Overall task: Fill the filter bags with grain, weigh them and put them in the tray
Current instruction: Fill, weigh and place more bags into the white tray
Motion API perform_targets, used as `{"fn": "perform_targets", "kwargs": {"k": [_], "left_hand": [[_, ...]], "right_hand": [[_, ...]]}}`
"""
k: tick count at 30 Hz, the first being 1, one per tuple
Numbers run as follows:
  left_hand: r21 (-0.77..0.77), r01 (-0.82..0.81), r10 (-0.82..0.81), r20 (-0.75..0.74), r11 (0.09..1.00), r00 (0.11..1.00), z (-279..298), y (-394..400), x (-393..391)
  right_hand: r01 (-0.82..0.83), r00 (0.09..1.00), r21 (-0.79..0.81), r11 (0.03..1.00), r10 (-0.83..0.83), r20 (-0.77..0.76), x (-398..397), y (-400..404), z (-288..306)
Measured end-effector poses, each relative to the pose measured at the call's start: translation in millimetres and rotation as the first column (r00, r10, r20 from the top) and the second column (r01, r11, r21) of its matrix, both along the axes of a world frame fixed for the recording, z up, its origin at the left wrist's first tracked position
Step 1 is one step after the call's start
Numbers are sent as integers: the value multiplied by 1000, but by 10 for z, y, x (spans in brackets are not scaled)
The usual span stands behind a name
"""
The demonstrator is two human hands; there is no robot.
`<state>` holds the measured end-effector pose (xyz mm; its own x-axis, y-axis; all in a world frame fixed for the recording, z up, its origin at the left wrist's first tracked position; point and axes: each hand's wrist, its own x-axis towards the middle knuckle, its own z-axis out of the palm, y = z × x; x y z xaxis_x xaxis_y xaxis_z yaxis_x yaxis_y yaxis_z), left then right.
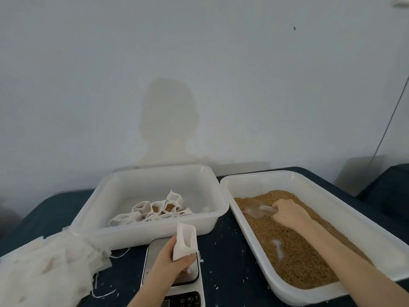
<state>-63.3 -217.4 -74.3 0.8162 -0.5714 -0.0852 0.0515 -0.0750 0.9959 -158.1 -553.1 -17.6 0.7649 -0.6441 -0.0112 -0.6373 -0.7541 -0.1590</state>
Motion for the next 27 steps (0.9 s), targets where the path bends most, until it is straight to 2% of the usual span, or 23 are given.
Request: {"fn": "perform_targets", "kwargs": {"k": [2, 7, 11, 20, 24, 27], "left_hand": [[14, 41, -41, -10, 999, 999, 7, 0, -14], [43, 5, -8, 85, 999, 996, 18, -1, 41], [46, -1, -2, 76, 999, 997, 48, -19, 70], [34, 35, -39, 112, 999, 993, 218, -40, 38], [59, 61, -68, 109, 996, 992, 298, -20, 16], [59, 67, -73, 92, 996, 993, 357, -6, 7]], "right_hand": [[-5, 1000, 80, 997, 4, 23, 47, -15, -14], [-54, 998, 256, 965, 58, -6, -132, -189, -19], [-94, 996, 389, 916, 90, 30, -349, -352, 12], [-232, 951, 468, 853, 98, 293, -735, -383, 130], [-352, 903, 471, 809, 161, 399, -812, -213, 310], [-422, 881, 470, 775, 228, 415, -824, -69, 451]]}}
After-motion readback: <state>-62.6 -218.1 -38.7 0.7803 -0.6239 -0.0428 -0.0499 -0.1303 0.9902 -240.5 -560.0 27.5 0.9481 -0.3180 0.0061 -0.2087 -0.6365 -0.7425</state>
